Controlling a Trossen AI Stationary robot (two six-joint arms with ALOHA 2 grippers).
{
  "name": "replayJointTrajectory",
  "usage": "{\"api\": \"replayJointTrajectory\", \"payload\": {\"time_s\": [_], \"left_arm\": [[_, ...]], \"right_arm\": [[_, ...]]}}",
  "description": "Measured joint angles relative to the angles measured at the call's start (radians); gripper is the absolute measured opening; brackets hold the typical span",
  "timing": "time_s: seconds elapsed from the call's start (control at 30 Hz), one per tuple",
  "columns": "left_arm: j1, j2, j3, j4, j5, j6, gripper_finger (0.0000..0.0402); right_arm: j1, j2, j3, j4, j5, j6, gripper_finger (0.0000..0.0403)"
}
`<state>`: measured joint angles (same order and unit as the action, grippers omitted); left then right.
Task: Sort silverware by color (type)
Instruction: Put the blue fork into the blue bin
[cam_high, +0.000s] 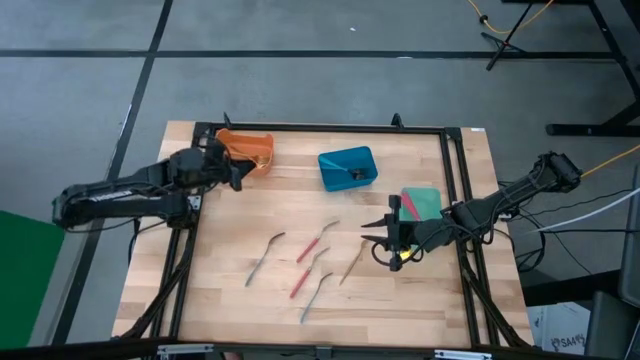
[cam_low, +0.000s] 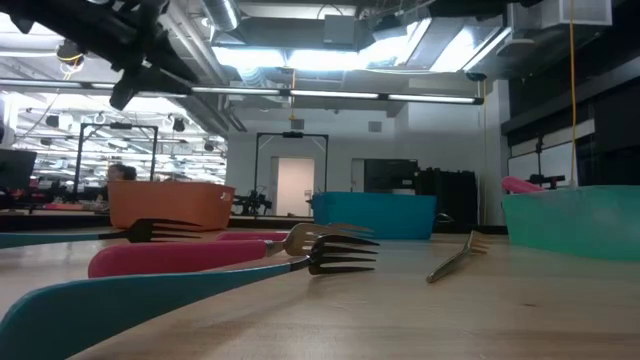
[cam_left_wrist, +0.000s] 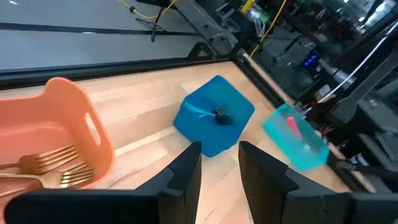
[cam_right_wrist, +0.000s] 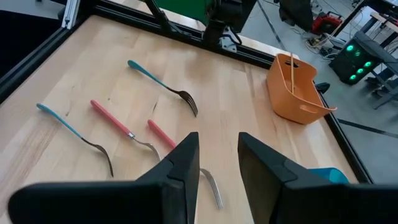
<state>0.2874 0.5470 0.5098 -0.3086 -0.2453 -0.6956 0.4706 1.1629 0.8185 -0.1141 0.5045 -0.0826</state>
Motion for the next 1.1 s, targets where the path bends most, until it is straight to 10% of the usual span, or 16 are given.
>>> {"api": "replayJointTrajectory", "payload": {"time_s": [0.53,1.1], "left_arm": [[-0.229,0.238,-0.002,0.136,-0.031,-0.034,0.01],[-0.652,0.457,-0.002,0.138,0.031,-0.599,0.01]], "right_arm": [[0.0,0.0,0.0,0.009,0.002,0.0,0.0101],[0.0,0.0,0.0,0.008,0.0,0.0,0.0101]]}}
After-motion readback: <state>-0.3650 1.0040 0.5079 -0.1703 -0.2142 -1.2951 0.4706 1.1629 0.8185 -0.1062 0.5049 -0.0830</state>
